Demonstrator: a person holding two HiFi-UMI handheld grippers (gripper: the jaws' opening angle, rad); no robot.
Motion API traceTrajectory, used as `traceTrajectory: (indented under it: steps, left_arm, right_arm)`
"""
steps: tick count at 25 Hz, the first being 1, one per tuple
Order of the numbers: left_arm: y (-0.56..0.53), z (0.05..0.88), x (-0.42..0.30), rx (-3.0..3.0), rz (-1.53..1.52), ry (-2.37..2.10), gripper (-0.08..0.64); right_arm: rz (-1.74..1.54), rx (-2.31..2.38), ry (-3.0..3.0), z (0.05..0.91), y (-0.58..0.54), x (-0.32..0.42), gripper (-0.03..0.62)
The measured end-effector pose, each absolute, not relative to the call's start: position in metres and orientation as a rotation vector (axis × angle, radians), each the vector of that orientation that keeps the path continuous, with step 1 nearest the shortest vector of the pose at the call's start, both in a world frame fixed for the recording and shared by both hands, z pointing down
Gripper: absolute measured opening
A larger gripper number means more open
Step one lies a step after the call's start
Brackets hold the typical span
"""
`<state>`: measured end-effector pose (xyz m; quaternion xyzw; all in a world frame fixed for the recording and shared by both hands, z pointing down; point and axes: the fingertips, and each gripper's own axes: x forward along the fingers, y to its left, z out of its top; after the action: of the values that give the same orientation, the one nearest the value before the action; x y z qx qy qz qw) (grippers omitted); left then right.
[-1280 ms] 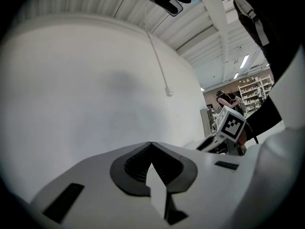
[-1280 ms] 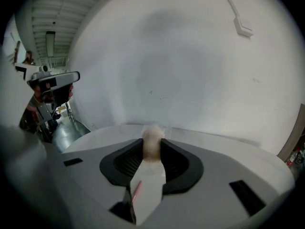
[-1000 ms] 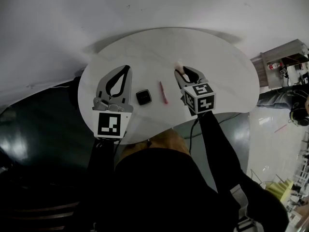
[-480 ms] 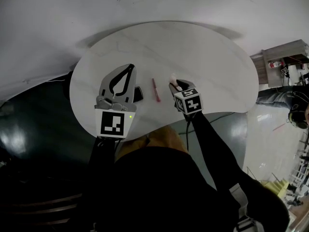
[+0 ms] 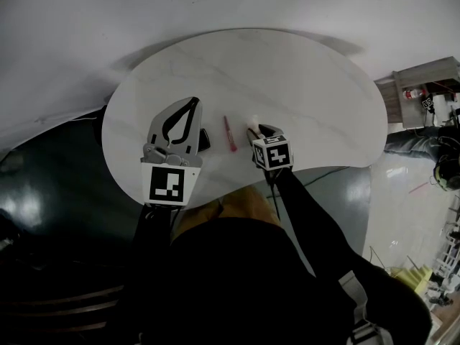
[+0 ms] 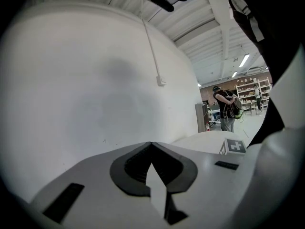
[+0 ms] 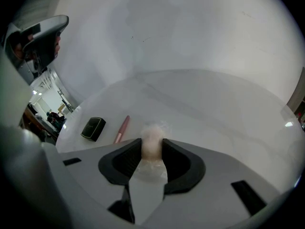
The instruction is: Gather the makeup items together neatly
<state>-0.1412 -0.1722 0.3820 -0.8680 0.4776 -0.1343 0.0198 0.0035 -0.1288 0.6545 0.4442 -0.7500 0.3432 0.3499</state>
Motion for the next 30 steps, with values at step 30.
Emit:
traceTrajectory:
  steps: [30]
  left_arm:
    - [-0.187, 0.34, -0.166, -2.597, -0.333, 1.515, 0.014]
  right_arm:
    - [0.205, 1.362, -2.444, 0.447, -0.199, -0.036, 0.25]
